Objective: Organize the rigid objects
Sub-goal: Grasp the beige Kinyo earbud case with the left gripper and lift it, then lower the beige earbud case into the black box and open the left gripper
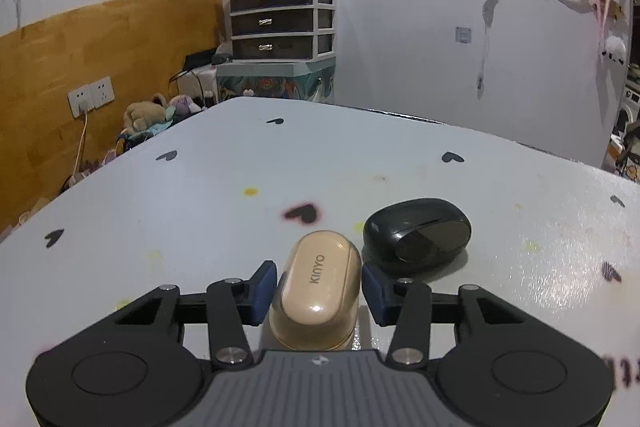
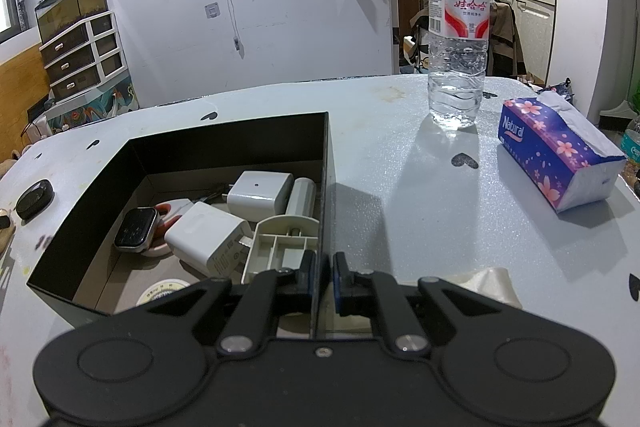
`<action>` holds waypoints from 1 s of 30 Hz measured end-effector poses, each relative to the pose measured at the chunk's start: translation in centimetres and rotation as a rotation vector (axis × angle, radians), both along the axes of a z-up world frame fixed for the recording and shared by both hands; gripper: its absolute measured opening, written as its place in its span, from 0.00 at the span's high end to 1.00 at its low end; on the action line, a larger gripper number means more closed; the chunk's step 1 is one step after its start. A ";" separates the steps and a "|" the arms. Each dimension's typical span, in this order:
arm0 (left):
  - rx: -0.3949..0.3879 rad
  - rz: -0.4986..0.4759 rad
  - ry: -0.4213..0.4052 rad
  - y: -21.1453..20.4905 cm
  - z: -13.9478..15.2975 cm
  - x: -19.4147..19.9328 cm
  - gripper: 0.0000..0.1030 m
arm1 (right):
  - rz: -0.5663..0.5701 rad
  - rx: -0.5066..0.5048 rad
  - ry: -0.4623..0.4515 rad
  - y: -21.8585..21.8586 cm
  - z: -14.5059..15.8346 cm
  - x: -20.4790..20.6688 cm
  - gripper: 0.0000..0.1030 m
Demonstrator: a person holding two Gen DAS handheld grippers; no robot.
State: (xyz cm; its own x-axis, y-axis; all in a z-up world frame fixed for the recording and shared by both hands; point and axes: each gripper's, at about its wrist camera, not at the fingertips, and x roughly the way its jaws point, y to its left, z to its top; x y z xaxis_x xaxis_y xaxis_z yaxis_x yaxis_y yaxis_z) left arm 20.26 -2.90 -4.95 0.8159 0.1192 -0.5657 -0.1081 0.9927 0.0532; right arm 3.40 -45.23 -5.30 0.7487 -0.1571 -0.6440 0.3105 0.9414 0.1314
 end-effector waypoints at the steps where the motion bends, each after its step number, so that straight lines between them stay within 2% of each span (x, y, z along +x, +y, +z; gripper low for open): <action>1: -0.006 0.004 0.001 0.0 0.1 -0.1 0.54 | 0.000 0.000 0.000 0.0 0.0 0.0 0.91; 5: -0.064 -0.026 -0.043 -0.6 1.1 -1.2 0.55 | 0.000 0.000 0.000 0.0 0.0 0.0 0.91; 8: -0.088 -0.114 -0.100 -2.4 3.0 -2.7 0.55 | -0.001 0.000 0.000 0.0 0.0 0.0 0.91; 12: -0.128 -0.287 -0.148 -5.8 5.4 -4.9 0.55 | 0.000 0.001 0.000 -0.1 0.0 0.0 0.91; 17: -0.161 -0.563 -0.111 -9.9 6.9 -7.1 0.55 | 0.000 0.000 0.000 0.0 0.0 0.0 0.92; 22: -0.140 -0.797 -0.080 -13.6 7.7 -8.7 0.55 | 0.000 -0.001 -0.001 0.0 0.1 0.0 0.92; 30: 0.005 -1.081 0.024 -19.3 6.5 -10.1 0.55 | 0.001 -0.003 -0.001 0.0 0.2 0.0 0.92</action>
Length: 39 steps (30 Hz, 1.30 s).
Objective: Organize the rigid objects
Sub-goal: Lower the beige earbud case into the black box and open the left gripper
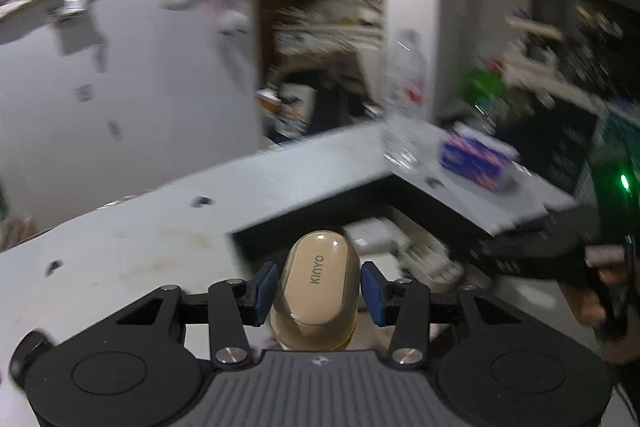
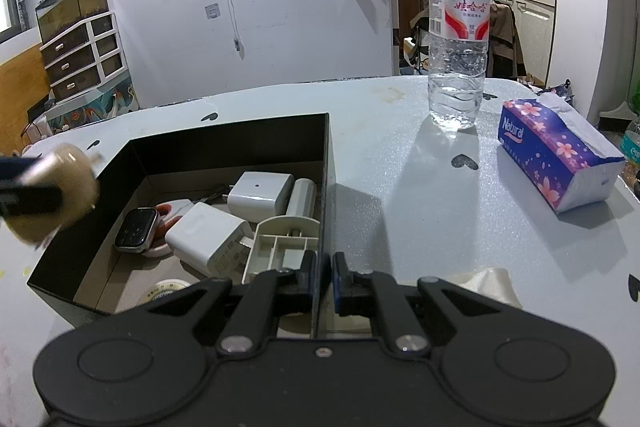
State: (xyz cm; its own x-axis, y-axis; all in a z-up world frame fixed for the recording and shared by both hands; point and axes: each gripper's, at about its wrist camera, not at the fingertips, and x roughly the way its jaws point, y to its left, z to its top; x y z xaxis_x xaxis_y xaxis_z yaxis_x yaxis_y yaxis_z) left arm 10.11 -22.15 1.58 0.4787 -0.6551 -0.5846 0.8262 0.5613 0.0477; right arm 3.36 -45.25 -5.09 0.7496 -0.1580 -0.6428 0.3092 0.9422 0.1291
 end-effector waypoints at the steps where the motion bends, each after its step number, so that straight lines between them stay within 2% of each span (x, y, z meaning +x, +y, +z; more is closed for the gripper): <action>1: 0.027 -0.031 0.000 -0.7 -0.3 -0.2 0.55 | 0.000 0.000 0.000 0.0 0.0 0.0 0.92; 5: 0.114 -0.100 0.012 -2.7 -1.5 -0.3 0.55 | 0.000 0.001 0.000 0.0 0.0 0.0 0.92; 10: 0.170 -0.132 0.022 -3.9 -2.3 -0.3 0.55 | 0.000 0.001 0.000 0.0 0.0 0.0 0.92; 28: 0.193 -0.132 0.035 -4.1 -2.4 0.4 0.55 | 0.000 0.001 -0.001 0.0 0.0 0.0 0.92; 31: 0.178 -0.082 0.041 -3.9 -2.5 0.8 0.47 | 0.000 0.000 0.000 0.0 0.0 0.0 0.91; 32: 0.172 -0.072 0.040 -3.8 -2.3 0.9 0.33 | 0.001 0.002 -0.001 0.0 0.0 0.0 0.91; 33: 0.161 -0.065 0.038 -3.7 -2.1 0.9 0.24 | 0.000 -0.002 0.000 0.1 0.0 -0.1 0.91; 39: 0.145 -0.071 0.040 -3.3 -1.4 0.6 0.23 | 0.001 0.000 -0.001 0.1 0.0 -0.1 0.91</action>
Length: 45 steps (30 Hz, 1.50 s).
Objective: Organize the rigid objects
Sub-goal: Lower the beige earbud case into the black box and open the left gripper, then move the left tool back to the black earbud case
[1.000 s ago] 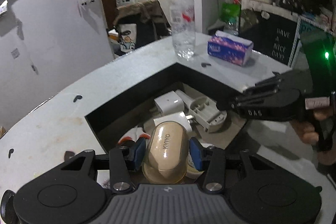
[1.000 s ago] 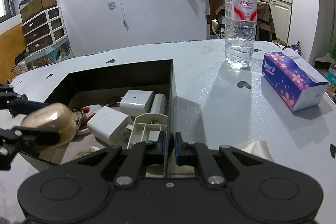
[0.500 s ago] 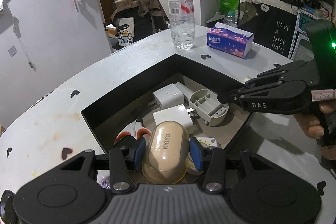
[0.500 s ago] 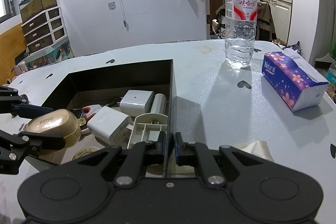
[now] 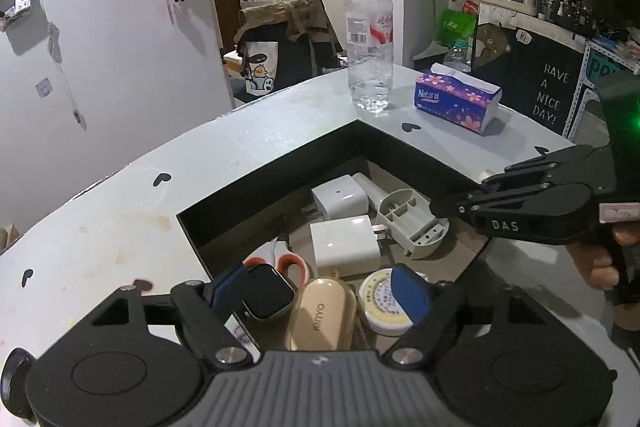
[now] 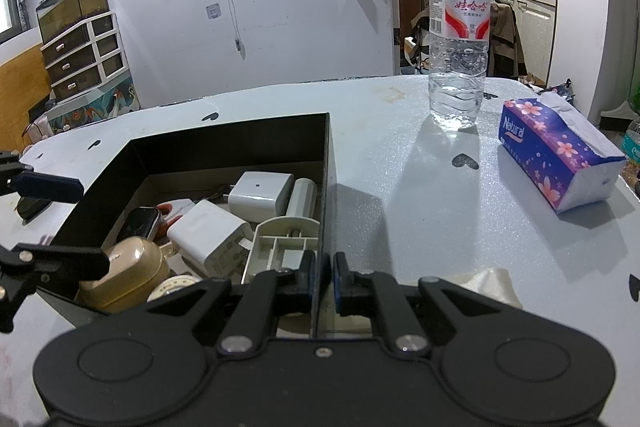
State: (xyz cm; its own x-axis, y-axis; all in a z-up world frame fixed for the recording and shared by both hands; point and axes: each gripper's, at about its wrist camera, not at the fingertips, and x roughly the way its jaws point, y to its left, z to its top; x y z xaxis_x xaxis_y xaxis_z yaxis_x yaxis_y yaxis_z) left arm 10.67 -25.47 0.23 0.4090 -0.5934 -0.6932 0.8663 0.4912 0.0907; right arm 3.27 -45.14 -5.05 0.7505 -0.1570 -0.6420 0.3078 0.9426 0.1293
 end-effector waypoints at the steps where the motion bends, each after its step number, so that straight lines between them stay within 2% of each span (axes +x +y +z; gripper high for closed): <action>1: 0.000 -0.001 0.006 0.0 0.0 -0.1 0.23 | 0.001 0.000 0.000 0.0 0.0 0.0 0.91; 17: -0.018 -0.016 0.060 0.1 0.6 -1.2 0.22 | 0.000 0.001 0.000 0.0 0.0 0.0 0.91; 19: -0.034 -0.008 0.064 0.3 1.0 -1.3 0.19 | 0.001 0.000 0.000 0.0 0.0 0.0 0.91; 21: -0.064 -0.002 0.055 0.7 1.7 -1.4 0.10 | 0.000 0.000 0.000 0.0 0.0 0.0 0.91; 24: -0.104 0.015 0.027 1.5 2.7 -1.6 0.03 | 0.000 0.000 0.000 0.0 0.0 0.0 0.91; 27: -0.141 0.065 -0.024 2.7 3.5 -1.3 0.01 | 0.000 0.000 0.000 0.0 0.0 0.0 0.91; 30: -0.189 0.165 -0.060 4.5 4.2 -0.2 0.00 | 0.000 0.000 0.000 0.0 0.0 0.0 0.91; 35: -0.256 0.451 -0.082 8.4 3.9 3.0 0.00 | 0.000 0.000 0.000 0.0 0.0 0.0 0.91; 41: -0.316 0.820 0.002 13.6 2.0 7.6 0.00 | 0.000 -0.001 0.000 0.0 0.0 0.0 0.91; 45: -0.304 0.970 0.068 16.2 -0.1 10.7 0.00 | 0.001 0.000 0.000 0.0 0.0 0.0 0.91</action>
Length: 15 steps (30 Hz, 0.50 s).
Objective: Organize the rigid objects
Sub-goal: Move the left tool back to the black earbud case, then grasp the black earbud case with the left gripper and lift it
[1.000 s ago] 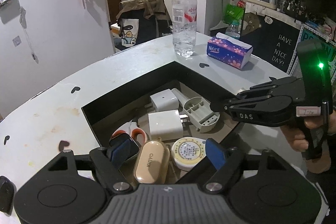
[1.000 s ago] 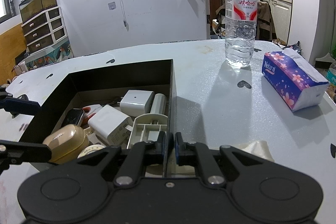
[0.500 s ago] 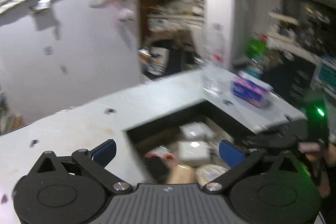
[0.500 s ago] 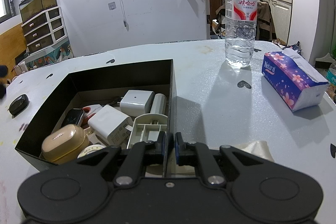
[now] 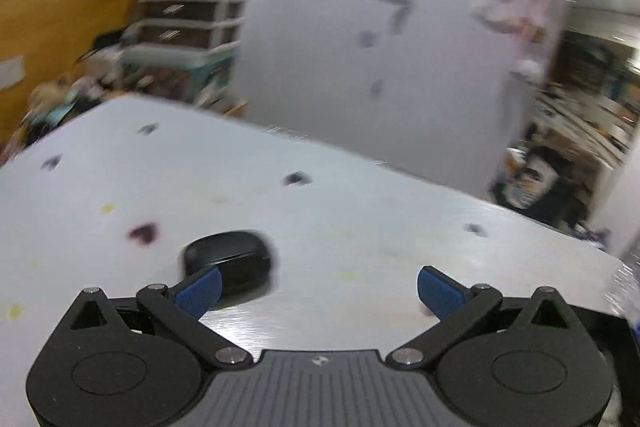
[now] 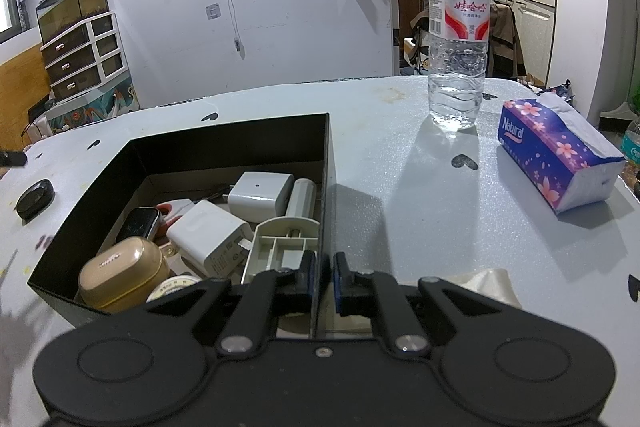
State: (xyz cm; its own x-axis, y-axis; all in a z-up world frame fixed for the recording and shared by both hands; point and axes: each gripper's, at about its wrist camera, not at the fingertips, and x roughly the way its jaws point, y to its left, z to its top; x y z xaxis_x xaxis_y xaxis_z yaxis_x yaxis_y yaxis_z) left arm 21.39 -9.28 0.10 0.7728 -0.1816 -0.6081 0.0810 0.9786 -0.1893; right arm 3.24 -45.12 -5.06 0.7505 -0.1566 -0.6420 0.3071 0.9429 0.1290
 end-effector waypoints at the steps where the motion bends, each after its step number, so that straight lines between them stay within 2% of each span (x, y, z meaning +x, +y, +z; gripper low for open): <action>1: 0.006 0.033 0.013 0.3 -0.5 0.7 0.00 | 0.000 0.000 0.000 0.0 0.0 0.0 0.91; 5: 0.034 0.111 0.039 1.3 -2.4 2.4 0.00 | 0.000 0.002 0.000 0.0 0.0 0.0 0.91; 11: -0.006 0.189 0.090 1.5 -4.2 5.2 0.00 | 0.003 0.003 -0.001 -0.1 0.0 0.0 0.91; 13: 0.021 0.212 0.074 1.0 -4.5 5.6 0.00 | 0.003 0.002 -0.001 -0.2 0.0 0.0 0.91; 15: 0.080 0.222 0.060 0.3 -4.8 6.5 0.01 | 0.004 0.003 -0.001 -0.2 0.0 0.0 0.91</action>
